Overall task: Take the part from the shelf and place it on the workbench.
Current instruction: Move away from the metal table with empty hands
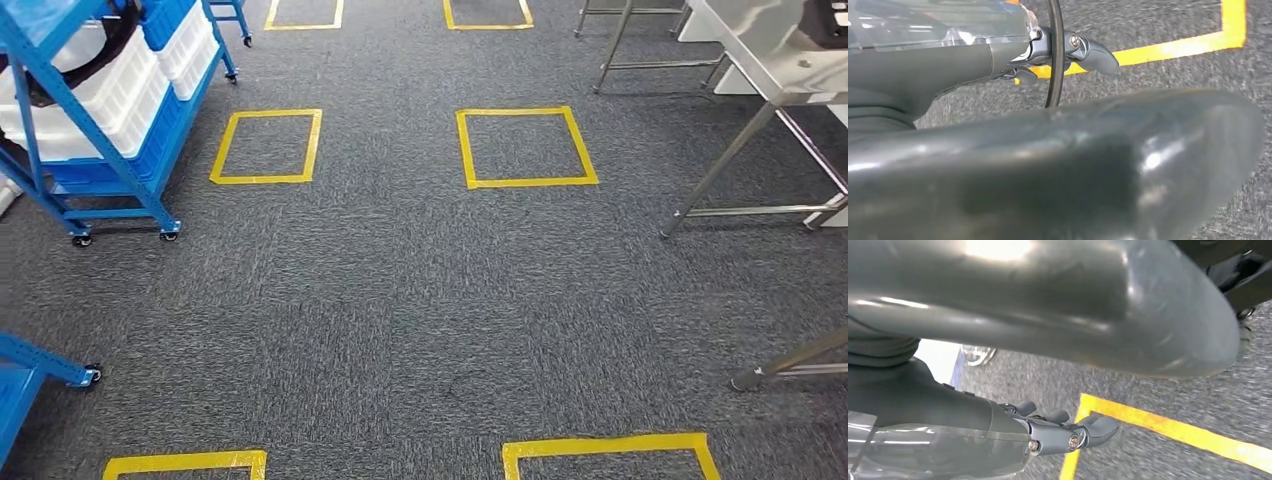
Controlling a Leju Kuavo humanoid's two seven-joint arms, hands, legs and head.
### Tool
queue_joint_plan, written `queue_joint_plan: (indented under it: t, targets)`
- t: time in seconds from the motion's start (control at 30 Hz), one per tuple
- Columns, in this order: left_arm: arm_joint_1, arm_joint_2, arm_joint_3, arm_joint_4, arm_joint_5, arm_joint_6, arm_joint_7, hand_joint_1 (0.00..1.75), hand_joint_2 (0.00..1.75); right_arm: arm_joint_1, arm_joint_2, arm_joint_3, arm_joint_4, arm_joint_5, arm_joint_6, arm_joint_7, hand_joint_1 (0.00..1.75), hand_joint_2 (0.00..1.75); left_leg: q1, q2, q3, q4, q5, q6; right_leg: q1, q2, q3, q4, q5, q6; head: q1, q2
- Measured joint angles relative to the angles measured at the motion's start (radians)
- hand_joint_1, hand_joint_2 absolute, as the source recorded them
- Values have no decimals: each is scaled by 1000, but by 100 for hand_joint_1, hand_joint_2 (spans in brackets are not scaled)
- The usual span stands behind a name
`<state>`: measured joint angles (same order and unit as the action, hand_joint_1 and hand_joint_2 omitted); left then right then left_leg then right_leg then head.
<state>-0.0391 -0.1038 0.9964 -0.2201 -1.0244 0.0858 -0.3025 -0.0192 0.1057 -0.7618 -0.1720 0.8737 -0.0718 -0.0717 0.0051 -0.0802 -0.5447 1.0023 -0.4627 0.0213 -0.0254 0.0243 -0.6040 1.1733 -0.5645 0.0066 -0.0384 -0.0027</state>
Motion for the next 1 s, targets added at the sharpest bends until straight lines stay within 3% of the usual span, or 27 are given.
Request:
queue_joint_plan:
  t: [0.07, 0.1, 0.2, 0.23, 0.3, 0.37, 0.4, 0.43, 0.5, 0.57, 0.63, 0.7, 0.77, 0.83, 0.9, 0.93, 0.97, 1.0]
  targets:
    - [-1, 0, 0, 0, -2, -1, 0, 0, 0, 2, 0, 0, 0, 2, -1, 0, 0, 0, -1, -26, -7, 12, -6, -12, -6, 45, 39, -107, 48, -1, 0, 0]
    - [-2, 0, 0, 0, -3, -1, 0, 0, 0, 2, 0, 0, 0, 3, -2, 0, 0, 0, 0, -37, -13, 17, -7, -18, -5, 59, 45, -128, 52, -3, 0, 0]
    - [2, 0, 2, 0, -6, -3, 1, 0, 0, 0, 0, -1, 0, 5, -4, 0, 0, 0, 7, -69, -22, 14, -4, -39, 1, 31, 49, -134, 52, -19, 0, 0]
    - [5, -1, 3, 0, -7, -4, 1, 0, 0, -1, -1, -1, 0, 6, -4, 0, 0, 0, 8, -68, -25, 18, -7, -44, 1, 20, 52, -138, 54, -25, 0, 0]
    - [5, -3, 4, 0, -8, -5, 2, 0, 0, 1, -6, -2, 0, 7, -4, 0, 0, 0, 8, -20, -60, 94, -51, -50, 1, -7, 56, -145, 57, -36, 0, 0]
    - [1, -3, 5, 0, -9, -4, 3, 0, 0, 4, -11, -3, 0, 8, -3, 0, 0, 0, 6, 43, -124, 229, -112, -53, 8, -39, 57, -146, 54, -43, 0, 0]
    - [-1, -3, 6, 0, -10, -4, 3, 0, 0, 5, -13, -4, 0, 9, -3, 0, 0, 0, 6, 57, -144, 270, -123, -53, 11, -55, 58, -146, 53, -45, 0, 0]
    - [0, -3, 6, 0, -11, -4, 3, 0, 0, 4, -15, -5, 0, 10, -2, 0, 0, 0, 6, 65, -146, 277, -116, -51, 14, -71, 59, -146, 51, -46, 0, 0]
    - [2, -3, 6, 0, -12, -3, 4, 0, 0, 3, -17, -7, 0, 12, 0, 0, 0, 0, 3, 88, -94, 183, -64, -41, 18, -98, 63, -146, 48, -47, 0, 0]
    - [0, -3, 6, 0, -12, -1, 4, 0, 0, 1, -17, -8, 0, 13, 0, 0, 0, 0, -9, 131, -29, 61, -24, -26, 22, -123, 69, -145, 43, -42, 0, 0]
    - [-3, -3, 7, 0, -12, 0, 4, 0, 0, 0, -17, -9, 1, 13, 0, 0, 0, 0, -20, 145, -10, 16, -17, -15, 22, -146, 74, -146, 39, -32, 0, 0]
    - [2, -2, 7, 0, -12, 0, 3, 0, 0, -6, -17, -9, 1, 13, 1, 0, 0, 0, -19, 122, -6, 6, -10, -8, 19, -154, 81, -147, 36, -22, 0, 0]
    - [5, -2, 8, 0, -12, 0, 4, 0, 0, -8, -16, -9, 1, 14, 1, -1, 0, 0, -12, 100, 4, -12, 3, 2, 16, -106, 73, -116, 10, -13, 0, 0]
    - [3, -3, 8, 0, -13, 0, 4, 0, 0, -5, -13, -9, 1, 14, 1, -1, 0, 0, -8, 79, 6, -19, 10, 9, 12, -45, 25, -14, -50, -9, 0, 0]
    - [0, -3, 8, 0, -13, -1, 3, 0, 0, -2, -7, -9, 1, 14, 1, 0, 0, 0, -9, 52, 3, -16, 11, 10, 10, -29, -33, 95, -90, -6, 0, 0]
    - [0, -3, 8, 0, -13, -2, 3, 0, 0, -1, -5, -9, 1, 14, 1, 0, 0, 0, -8, 37, 3, -14, 11, 9, 8, -27, -45, 112, -83, -4, 0, 0]
    - [0, -3, 8, 0, -13, -3, 3, 0, 0, 0, -4, -9, 1, 14, 1, 0, 0, 0, -7, 22, 3, -11, 9, 7, 6, -25, -39, 90, -55, -3, 0, 0]
    - [0, -3, 8, 0, -13, -4, 3, 0, 0, 0, -3, -9, 1, 14, 1, 0, 0, 0, -6, 6, 3, -6, 7, 4, 2, -18, -17, 33, -14, -1, 0, 0]
